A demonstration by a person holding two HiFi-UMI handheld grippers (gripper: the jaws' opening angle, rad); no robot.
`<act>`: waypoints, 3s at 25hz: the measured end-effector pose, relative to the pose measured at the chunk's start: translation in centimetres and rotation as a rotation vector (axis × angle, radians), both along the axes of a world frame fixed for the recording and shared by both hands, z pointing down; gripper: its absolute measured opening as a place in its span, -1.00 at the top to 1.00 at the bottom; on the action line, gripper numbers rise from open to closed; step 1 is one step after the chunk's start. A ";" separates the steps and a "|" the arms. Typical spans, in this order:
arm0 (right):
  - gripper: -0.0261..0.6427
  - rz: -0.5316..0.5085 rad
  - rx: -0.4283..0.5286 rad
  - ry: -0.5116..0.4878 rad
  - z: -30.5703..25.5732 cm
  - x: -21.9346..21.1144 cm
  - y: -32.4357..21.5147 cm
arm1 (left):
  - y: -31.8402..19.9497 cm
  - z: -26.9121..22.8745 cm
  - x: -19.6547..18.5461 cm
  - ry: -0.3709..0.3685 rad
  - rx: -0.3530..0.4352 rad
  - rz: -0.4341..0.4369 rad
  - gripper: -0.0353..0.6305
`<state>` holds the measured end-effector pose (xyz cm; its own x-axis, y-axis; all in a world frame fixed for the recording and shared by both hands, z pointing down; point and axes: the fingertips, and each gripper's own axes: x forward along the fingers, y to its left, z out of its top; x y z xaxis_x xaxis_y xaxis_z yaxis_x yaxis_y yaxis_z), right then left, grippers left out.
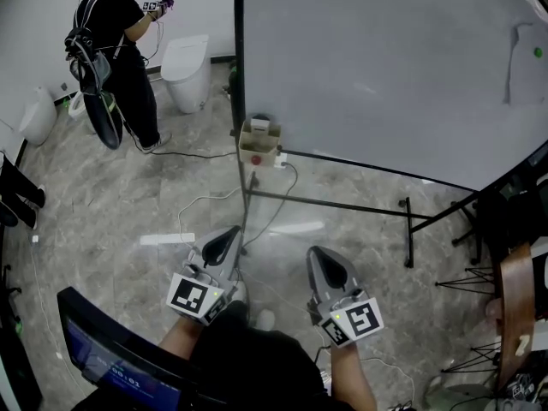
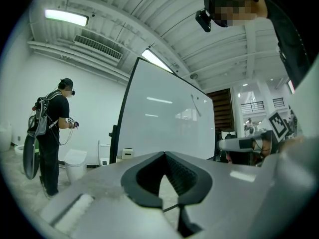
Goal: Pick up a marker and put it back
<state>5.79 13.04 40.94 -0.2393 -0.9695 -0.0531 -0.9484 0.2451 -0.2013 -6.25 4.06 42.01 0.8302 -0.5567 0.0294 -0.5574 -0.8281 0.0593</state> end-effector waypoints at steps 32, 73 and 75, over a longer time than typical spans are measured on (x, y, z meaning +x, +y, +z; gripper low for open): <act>0.89 0.158 -0.085 0.058 1.3 -1.8 -14.5 | -13.2 1.6 0.6 0.028 -0.033 0.211 0.88; 0.48 -0.203 -0.132 0.159 8.9 4.9 -29.6 | -20.8 6.4 11.4 -0.150 0.012 -0.103 0.88; 0.44 -0.208 -0.135 0.164 9.1 4.8 -30.2 | -20.9 6.4 11.0 -0.153 0.005 -0.120 0.88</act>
